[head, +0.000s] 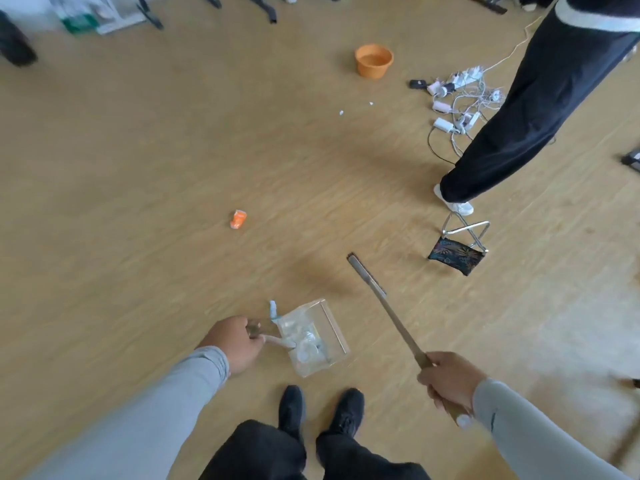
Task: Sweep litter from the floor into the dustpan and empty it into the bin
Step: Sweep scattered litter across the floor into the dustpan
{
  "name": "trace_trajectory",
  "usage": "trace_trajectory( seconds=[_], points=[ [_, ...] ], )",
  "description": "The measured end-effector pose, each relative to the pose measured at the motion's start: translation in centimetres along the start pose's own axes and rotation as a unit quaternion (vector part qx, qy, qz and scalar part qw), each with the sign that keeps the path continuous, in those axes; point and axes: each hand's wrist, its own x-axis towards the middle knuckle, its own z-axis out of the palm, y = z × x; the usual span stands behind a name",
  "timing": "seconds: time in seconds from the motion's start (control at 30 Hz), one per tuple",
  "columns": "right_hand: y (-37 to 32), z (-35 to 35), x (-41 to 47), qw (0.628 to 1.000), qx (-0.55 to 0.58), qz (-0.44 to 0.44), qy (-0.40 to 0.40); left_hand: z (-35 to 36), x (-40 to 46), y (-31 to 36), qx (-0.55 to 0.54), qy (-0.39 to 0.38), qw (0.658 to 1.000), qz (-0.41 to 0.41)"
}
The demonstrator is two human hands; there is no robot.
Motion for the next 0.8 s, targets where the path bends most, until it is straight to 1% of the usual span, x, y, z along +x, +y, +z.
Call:
trace_trajectory(
  seconds=[0.1, 0.2, 0.3, 0.5, 0.63, 0.67, 0.8],
  points=[
    [-1.6, 1.1, 1.6, 0.997, -0.073, -0.015, -0.01, -1.6, -1.2, -3.6, -0.016, 0.029, 0.999, -0.037],
    [-3.6, 3.0, 1.4, 0.995, -0.095, -0.014, -0.004, -3.1, -2.0, -6.9, -0.025, 0.054, 0.995, -0.076],
    [-5.8, 5.5, 1.1, 0.994, -0.102, -0.034, 0.01, -4.7, -1.7, -10.0, -0.033, 0.069, 0.992, -0.102],
    [-9.9, 11.7, 0.5, 0.994, -0.105, -0.018, 0.017, -7.0, 1.7, -15.3, -0.016, 0.057, 0.993, -0.098],
    [-12.7, 16.0, 0.5, 0.997, -0.069, 0.027, 0.021, -7.1, 4.9, -18.8, -0.023, 0.043, 0.995, -0.085],
    [-13.3, 17.0, 0.8, 0.996, -0.083, 0.03, 0.019, -7.0, 5.7, -19.5, -0.022, 0.037, 0.995, -0.085],
    [-15.3, 21.8, 2.0, 0.975, -0.22, -0.007, -0.006, -6.5, 8.5, -21.5, -0.005, 0.006, 0.997, -0.077]
  ],
)
